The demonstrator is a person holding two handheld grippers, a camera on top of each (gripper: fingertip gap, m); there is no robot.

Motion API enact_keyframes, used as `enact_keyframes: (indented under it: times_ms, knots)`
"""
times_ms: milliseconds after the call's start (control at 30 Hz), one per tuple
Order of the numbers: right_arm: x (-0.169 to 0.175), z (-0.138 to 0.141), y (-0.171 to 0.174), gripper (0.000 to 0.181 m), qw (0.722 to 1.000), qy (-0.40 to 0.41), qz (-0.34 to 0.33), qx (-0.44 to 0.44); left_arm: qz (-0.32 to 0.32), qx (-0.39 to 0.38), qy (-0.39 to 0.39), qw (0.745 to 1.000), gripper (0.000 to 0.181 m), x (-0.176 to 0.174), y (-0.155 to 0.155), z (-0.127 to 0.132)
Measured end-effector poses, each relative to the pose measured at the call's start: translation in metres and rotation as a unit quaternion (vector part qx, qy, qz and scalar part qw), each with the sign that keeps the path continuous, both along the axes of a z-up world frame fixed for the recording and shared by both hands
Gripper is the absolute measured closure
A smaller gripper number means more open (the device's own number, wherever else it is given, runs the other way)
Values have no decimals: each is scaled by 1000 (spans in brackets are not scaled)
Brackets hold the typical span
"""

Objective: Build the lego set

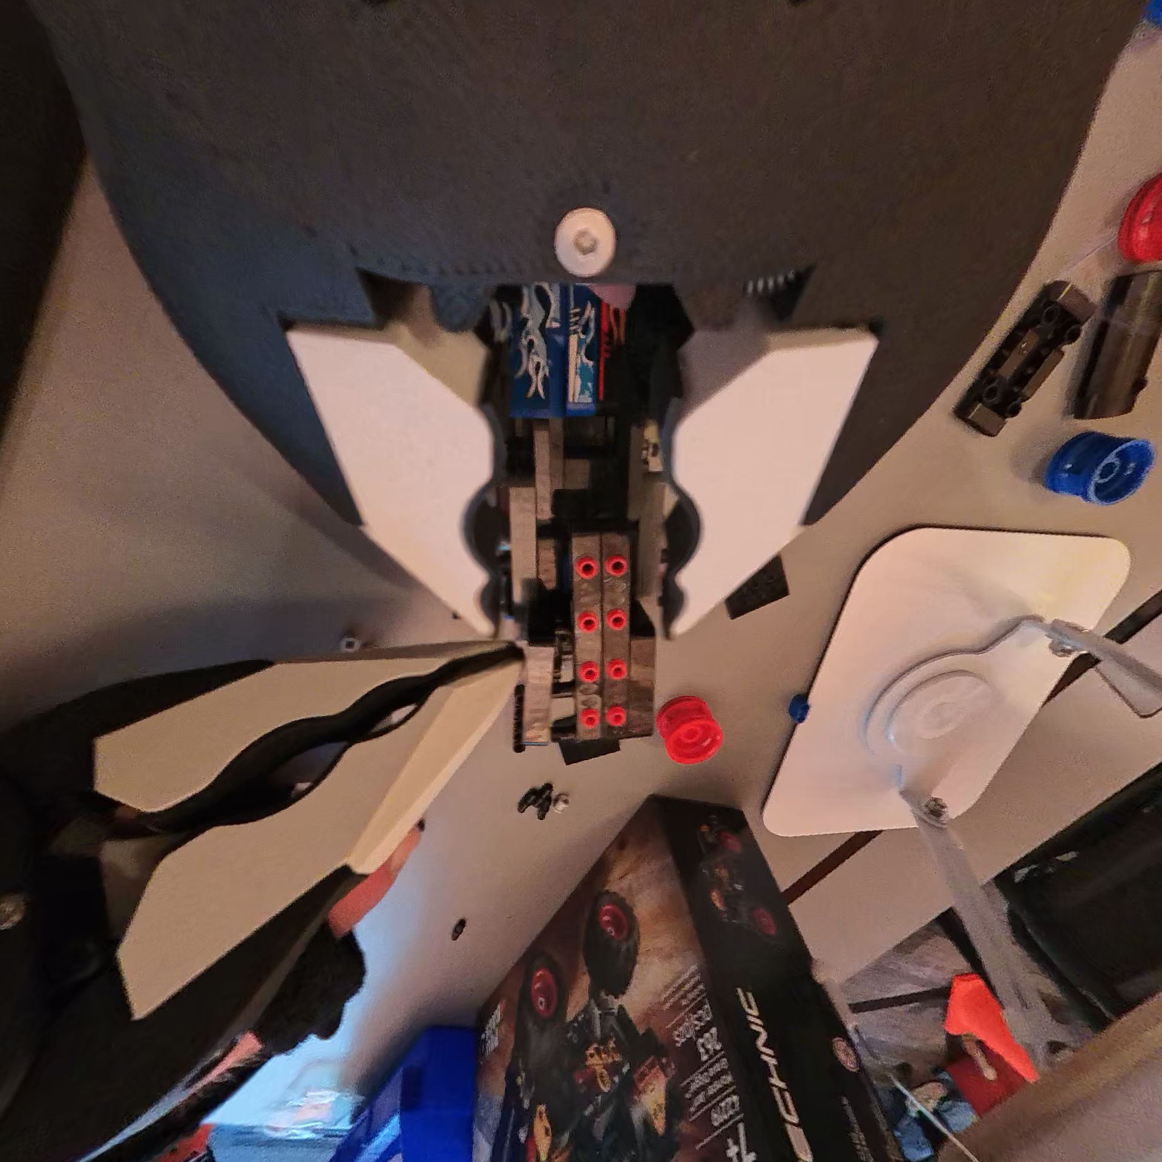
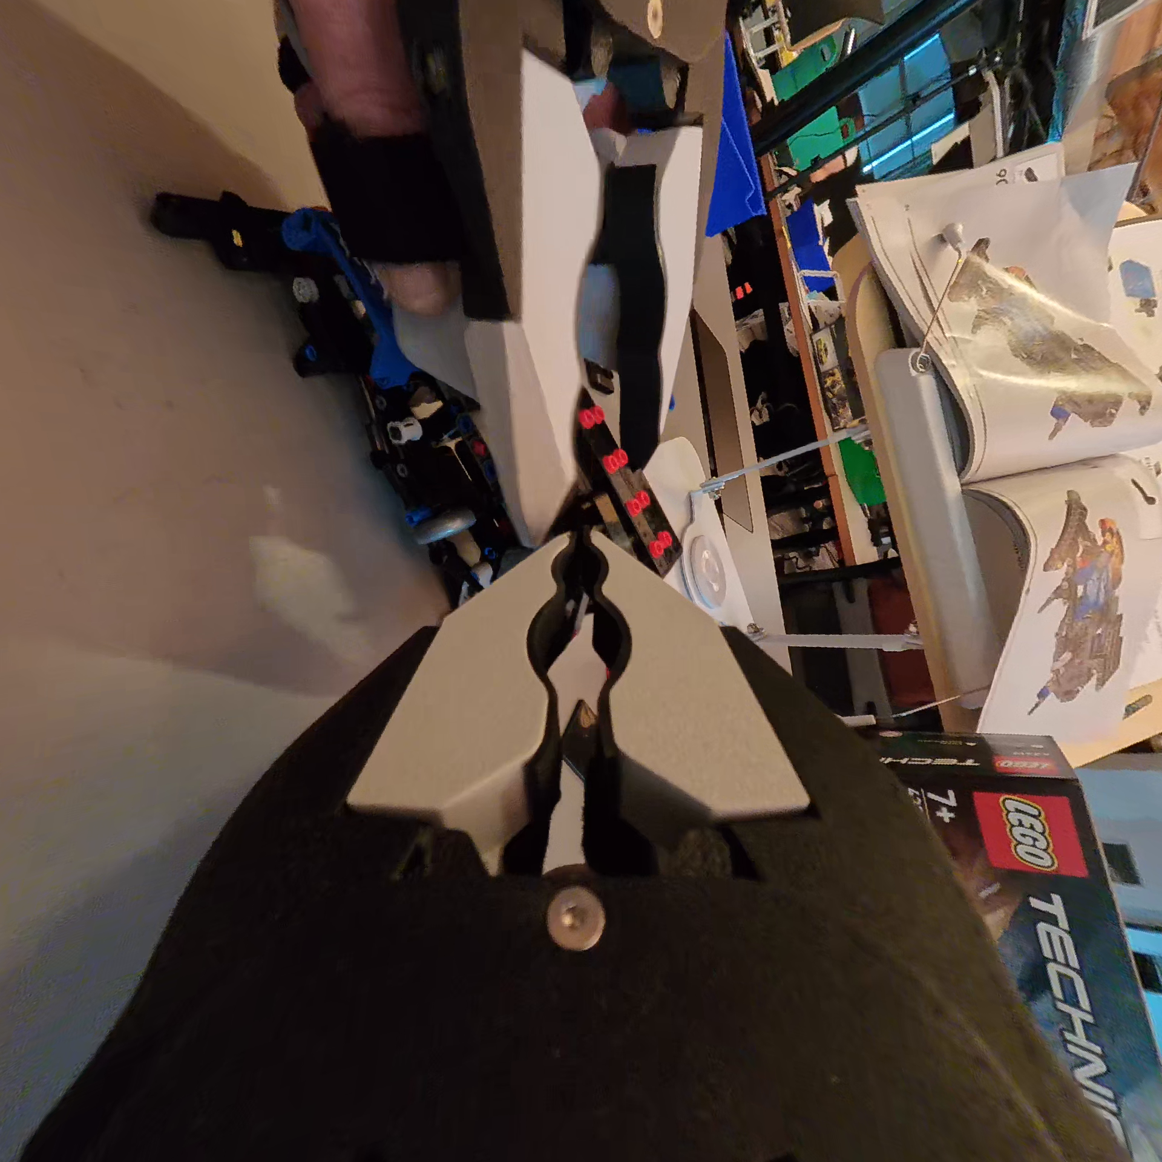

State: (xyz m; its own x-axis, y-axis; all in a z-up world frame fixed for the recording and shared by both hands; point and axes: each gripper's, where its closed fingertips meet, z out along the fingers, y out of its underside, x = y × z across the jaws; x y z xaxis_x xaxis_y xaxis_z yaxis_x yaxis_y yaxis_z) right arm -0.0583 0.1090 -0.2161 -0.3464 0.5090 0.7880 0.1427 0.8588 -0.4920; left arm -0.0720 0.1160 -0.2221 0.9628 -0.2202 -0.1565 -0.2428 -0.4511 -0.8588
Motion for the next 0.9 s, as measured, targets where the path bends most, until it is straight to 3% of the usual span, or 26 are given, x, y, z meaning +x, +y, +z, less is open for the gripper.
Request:
enact_keyframes:
  times_ms: [67,267,567,900]
  knots:
    - [0,0,2,181,1000,-2,0,-12,-14,-6,-8,1000,123,4,-3,-1]
    - [0,-5,2,181,999,-20,7,-29,-25,-21,9,999,120,0,-5,-2]
    - [7,4,23,181,992,-47,-2,-117,-40,-53,59,996,128,-4,3,-5]
    - [1,7,31,171,981,-55,-12,-188,-50,-50,62,996,141,-3,13,-2]
